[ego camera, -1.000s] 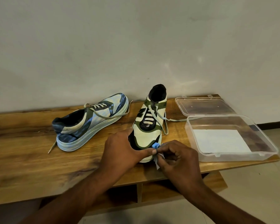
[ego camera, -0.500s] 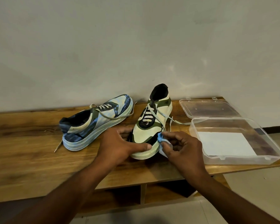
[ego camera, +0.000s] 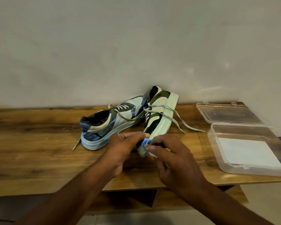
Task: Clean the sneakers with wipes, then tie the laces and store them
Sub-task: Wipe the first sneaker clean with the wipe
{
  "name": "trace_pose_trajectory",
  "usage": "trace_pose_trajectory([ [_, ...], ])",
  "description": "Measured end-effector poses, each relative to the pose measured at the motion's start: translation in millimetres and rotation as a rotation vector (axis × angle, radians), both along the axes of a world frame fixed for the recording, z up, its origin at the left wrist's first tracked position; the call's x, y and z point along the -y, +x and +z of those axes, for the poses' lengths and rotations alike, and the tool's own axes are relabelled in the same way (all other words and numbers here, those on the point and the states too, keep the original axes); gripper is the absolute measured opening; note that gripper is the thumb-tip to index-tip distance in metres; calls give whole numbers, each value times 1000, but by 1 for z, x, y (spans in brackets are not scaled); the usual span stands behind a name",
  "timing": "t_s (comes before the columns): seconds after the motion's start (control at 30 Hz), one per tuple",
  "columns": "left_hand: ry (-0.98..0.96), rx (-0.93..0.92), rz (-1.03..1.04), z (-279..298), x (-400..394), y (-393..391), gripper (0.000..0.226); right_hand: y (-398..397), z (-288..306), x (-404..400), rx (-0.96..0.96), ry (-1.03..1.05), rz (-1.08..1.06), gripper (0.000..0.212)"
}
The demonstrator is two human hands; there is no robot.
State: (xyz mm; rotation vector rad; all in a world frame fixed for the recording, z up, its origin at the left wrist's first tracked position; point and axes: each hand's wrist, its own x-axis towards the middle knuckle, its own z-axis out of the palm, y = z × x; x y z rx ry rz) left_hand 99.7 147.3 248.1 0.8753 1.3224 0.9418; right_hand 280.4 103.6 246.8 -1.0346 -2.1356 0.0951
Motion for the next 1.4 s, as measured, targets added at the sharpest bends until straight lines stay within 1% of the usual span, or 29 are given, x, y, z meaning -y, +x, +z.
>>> trace_pose_trajectory([
  [0.07,-12,21,-22,2,-1,-2,16,1,4,-8,-5,-29,-31,34],
  [0.23,0,29,-22,4,-1,-1,18,20,16,-45,-210,-95,-206,41],
  [0.33,0,15,-1,3,0,0,15,25,17,-59,-223,-115,-223,41],
  [0.43,8,-10,15,-2,-1,-1,16,20,19,-56,-180,-88,-162,37],
  [0.5,23,-34,-25,-2,0,-3,27,17,19,-50,-161,-76,-129,36],
  [0.57,39,-21,-87,-1,1,-7,35,16,19,-46,-146,-80,-107,36],
  [0.63,66,-4,-144,0,2,-10,51,15,19,-41,-117,-86,-95,36],
  [0.7,109,-41,-166,-1,3,-13,66,12,18,-33,-83,-97,-66,35],
  [0.73,130,-60,-176,-1,2,-14,67,9,18,-29,-56,-109,-45,36],
  [0.8,169,-73,-213,1,2,-15,59,3,17,-19,40,-131,-18,39],
  [0.87,186,-83,-247,3,2,-17,56,1,17,-14,123,-139,-12,44],
  [0.93,197,-95,-259,5,1,-18,58,5,19,-17,142,-123,-19,44],
  [1.03,198,-124,-270,9,-1,-21,59,19,24,-30,55,-101,-144,38],
  [1.1,187,-121,-291,9,0,-23,57,30,28,-39,-43,-129,-284,36],
  [1.17,159,-106,-305,10,2,-28,56,34,30,-41,-89,-179,-352,36],
  [1.23,118,-100,-319,11,4,-34,57,27,31,-33,-72,-177,-313,38],
  [1.3,65,-96,-323,11,5,-40,57,13,33,-19,-37,-175,-208,41],
  [1.4,32,-90,-331,13,10,-42,55,-9,34,2,96,-171,-61,45],
])
